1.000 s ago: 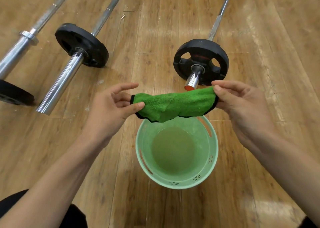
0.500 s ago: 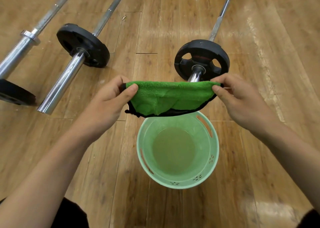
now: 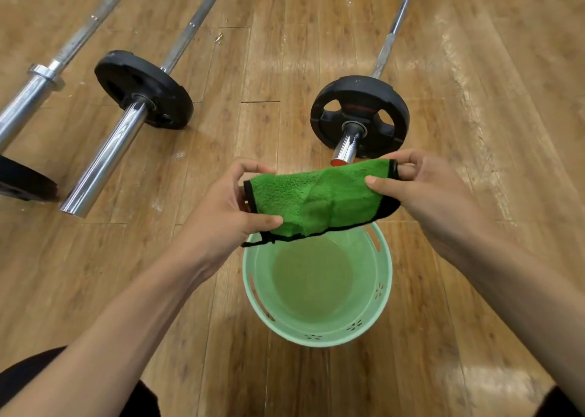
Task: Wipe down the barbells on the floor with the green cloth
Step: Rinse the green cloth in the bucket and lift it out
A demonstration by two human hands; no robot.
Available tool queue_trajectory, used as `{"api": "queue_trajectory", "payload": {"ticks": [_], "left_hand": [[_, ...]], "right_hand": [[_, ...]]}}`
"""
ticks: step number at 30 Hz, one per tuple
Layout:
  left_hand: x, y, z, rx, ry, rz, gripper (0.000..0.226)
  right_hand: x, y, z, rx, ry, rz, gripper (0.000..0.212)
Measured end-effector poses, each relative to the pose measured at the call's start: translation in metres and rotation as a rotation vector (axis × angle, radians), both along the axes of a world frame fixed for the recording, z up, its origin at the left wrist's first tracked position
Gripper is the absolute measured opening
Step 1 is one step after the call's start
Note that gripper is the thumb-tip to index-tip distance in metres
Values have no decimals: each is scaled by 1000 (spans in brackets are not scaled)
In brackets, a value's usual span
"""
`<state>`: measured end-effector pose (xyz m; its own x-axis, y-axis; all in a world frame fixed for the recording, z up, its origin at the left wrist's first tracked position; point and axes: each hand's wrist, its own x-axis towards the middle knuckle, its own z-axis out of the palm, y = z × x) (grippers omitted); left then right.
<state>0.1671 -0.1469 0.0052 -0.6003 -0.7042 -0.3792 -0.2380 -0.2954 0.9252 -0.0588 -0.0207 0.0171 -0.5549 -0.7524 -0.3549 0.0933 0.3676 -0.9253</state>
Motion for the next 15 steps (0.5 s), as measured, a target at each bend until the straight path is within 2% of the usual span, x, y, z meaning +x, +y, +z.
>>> {"api": "queue_trajectory", "payload": {"ticks": [2,4,7,10,12,14,15], "left_hand": [[-8,14,-1,19,16,-11,55],[-17,27,0,97,52,-13,38],[-23,34,3,246,122,2,50],[-21,32,-5,260,116,140,19],[-22,31,-9,301,144,218,14],[-24,27,-8,383,273,234,20],[-24,26,-6,428,360,212,20]], "right_hand": [[15,0,3,-40,22,66,25],[30,-1,3,-66,64,209,25],[43,2,3,-87,182,497,28],[38,6,4,-88,298,663,24],[30,5,2,-99,362,529,19],[20,3,-3,-34,378,262,14],[18,3,-4,37,341,203,25]]}}
